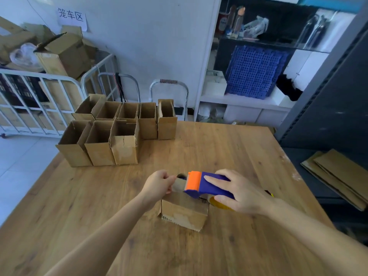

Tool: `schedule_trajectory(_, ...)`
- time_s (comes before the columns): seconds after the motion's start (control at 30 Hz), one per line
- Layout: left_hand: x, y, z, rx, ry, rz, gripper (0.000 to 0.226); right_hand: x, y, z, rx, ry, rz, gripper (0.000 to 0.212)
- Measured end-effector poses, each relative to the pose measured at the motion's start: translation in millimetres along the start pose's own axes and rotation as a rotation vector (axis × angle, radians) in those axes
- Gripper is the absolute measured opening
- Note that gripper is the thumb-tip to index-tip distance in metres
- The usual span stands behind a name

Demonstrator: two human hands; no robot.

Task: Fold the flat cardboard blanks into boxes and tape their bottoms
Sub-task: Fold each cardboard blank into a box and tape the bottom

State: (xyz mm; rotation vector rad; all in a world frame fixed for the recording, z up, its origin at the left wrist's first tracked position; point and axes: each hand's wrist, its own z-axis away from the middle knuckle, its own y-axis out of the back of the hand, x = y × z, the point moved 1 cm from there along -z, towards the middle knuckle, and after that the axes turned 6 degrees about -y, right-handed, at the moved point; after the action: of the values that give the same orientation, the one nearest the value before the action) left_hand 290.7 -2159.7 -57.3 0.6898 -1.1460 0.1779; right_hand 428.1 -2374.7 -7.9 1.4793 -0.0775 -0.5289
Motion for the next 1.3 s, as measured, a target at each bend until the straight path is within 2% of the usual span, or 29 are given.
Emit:
schedule_trajectory(0.23, 3.2, 2.1, -7.1, -0.06, 0.063, 0.038, 0.02, -8.6, 3.9, 6.0, 0.008, -0.032, -0.035, 0.062)
schedule_trajectory(0.37, -0.3, 2.9, -6.2, -0.047, 0.053, -0.022, 0.028, -13.7, 3.8, 1.0, -0.014, -0.061, 0.0, 0.059)
schedule_trajectory(0.47, -4.0, 5.2, -3.8, -0.061, 0.092, 0.159, 0.021, -24.5, 9.0, -6.0, -0.054, -0.09, 0.003, 0.059)
schedule_trajectory(0.63, -7.7, 14.8, -6.7, -0.124, 0.207, 0.454, 0.024, -44.2, 15.0, -25.6, -0.089, -0.099, 0.047, 0.06)
schedule_trajectory(0.87, -21.7, 11.9, -3.4, -0.089, 0.27, 0.576, 0.026, -55.9, 15.4, -37.4, -0.138, -0.09, 0.048, 0.058)
schedule_trajectory(1.03, -31.7, 13.1, -1.4, -0.056, 0.284, 0.566, 0.018, -60.5, 11.5, -37.2, -0.157, -0.05, 0.106, 0.058)
schedule_trajectory(1.2, -38.6, 17.2, 8.9, 0.002, 0.23, 0.386, 0.015, -51.0, 7.9, -37.2, -0.18, 0.023, 0.147, 0.056)
schedule_trajectory(1.3, -46.1, 19.2, 17.1, -0.025, 0.233, 0.443, 0.012, -50.1, 5.9, -39.9, -0.189, 0.071, 0.17, 0.055)
